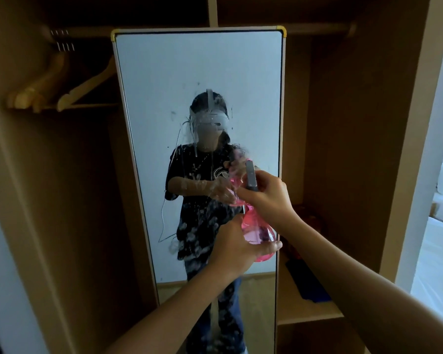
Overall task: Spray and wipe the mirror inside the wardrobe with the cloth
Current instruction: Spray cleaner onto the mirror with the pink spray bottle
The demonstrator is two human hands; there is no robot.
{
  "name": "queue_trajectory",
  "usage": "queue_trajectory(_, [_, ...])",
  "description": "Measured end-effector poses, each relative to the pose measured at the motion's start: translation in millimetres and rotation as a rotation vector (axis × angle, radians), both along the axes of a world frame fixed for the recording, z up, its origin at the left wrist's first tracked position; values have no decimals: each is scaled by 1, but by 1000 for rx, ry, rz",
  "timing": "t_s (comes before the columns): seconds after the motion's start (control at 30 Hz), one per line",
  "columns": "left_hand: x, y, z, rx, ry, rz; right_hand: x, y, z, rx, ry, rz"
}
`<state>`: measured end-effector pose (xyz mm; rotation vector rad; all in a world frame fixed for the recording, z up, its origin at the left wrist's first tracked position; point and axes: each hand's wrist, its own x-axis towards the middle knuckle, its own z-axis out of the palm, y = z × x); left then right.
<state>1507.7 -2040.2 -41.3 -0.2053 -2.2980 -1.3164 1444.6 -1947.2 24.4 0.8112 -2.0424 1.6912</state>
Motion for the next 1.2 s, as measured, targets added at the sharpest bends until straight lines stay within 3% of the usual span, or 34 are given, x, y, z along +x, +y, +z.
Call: queue_trajectory(1.2, [45, -87, -12, -51, 81, 29, 24, -100, -17, 44, 6, 129])
